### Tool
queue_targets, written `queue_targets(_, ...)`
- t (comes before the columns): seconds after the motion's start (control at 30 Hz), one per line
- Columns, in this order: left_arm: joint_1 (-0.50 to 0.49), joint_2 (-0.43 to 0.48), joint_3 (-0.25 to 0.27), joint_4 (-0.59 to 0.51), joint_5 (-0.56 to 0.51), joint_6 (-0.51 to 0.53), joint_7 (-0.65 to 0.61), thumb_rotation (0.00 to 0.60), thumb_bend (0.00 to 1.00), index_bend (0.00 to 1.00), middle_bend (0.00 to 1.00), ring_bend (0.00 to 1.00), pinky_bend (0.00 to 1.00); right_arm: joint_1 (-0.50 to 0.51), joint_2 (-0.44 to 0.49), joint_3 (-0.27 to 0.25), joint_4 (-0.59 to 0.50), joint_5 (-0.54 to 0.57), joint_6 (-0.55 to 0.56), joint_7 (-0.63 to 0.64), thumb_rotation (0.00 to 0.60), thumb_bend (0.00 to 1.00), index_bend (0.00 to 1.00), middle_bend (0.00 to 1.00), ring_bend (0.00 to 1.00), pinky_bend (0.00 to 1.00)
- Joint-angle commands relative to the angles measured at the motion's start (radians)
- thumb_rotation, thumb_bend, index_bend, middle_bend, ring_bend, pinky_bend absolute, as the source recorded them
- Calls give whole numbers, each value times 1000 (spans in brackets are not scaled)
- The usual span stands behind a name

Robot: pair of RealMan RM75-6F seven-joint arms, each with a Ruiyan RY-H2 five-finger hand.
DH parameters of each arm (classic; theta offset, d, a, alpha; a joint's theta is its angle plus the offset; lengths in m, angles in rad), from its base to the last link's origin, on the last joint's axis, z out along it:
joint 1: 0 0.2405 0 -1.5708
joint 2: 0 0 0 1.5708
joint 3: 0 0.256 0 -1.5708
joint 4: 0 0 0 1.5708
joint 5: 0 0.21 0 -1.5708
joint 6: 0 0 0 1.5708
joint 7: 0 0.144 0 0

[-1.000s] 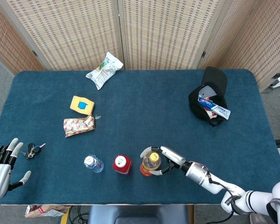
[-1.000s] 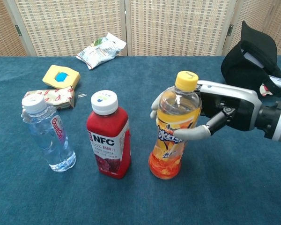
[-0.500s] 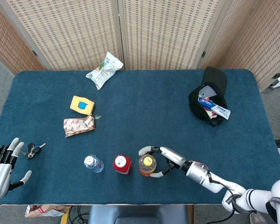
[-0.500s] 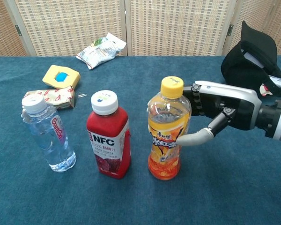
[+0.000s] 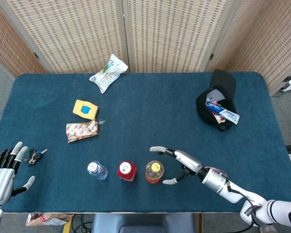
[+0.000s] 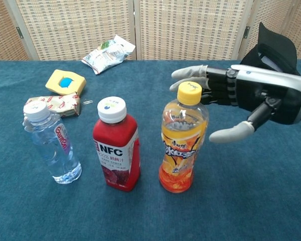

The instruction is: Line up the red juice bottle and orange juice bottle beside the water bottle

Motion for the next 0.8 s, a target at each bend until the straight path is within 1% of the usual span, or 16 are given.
queue_targets(0.03, -4, -4, -1, 5, -3, -6, -1, 600, 241, 0, 0, 0, 21, -50, 96, -12, -80, 17, 48, -119, 600, 176, 119, 116, 102, 181)
queue_targets(0.1, -6, -7, -2, 8, -6, -9, -3, 600, 240, 0, 0, 0, 21, -77, 141, -11, -120, 47, 60, -192, 600, 228, 119, 124, 102, 181)
queue_targets(0.2, -12, -15, -2, 20, -4, -18, -7, 600, 240, 0, 0, 0, 21, -129, 197, 2, -180, 118, 76, -389, 600, 261, 119, 154, 102, 180)
queue_targets(0.33, -25, -31, -3, 36, -7, -37, -15, 600, 241, 0, 0, 0, 21, -217, 208, 37, -257, 227, 141, -695, 600, 274, 121, 179, 101, 178)
queue_targets(0.43, -32, -39, -5, 42, -3, -41, -23, 600, 240, 0, 0, 0, 21, -273, 209, 48, -292, 277, 192, -857, 600, 291, 133, 186, 101, 178)
queue_targets(0.5, -36, -43, -6, 47, 1, -43, -27, 600, 240, 0, 0, 0, 21, -305, 208, 50, -289, 297, 220, -948, 600, 291, 134, 187, 101, 178)
queue_targets(0.57, -41, -50, -6, 54, 4, -46, -31, 600, 240, 0, 0, 0, 21, -340, 201, 48, -275, 319, 244, -1030, 600, 291, 134, 187, 101, 178)
queue_targets(0.6, -44, -54, -7, 57, 5, -48, -31, 600, 240, 0, 0, 0, 21, -353, 199, 46, -271, 330, 249, -1050, 600, 291, 134, 187, 101, 178)
queue_targets(0.7, -51, -64, -7, 68, 6, -55, -27, 600, 241, 0, 0, 0, 21, -399, 200, 45, -268, 353, 268, -1058, 600, 292, 134, 187, 101, 178)
queue_targets(0.8, -55, -65, -6, 68, 7, -60, -28, 600, 241, 0, 0, 0, 21, -434, 200, 45, -258, 351, 291, -1063, 600, 292, 134, 187, 102, 178)
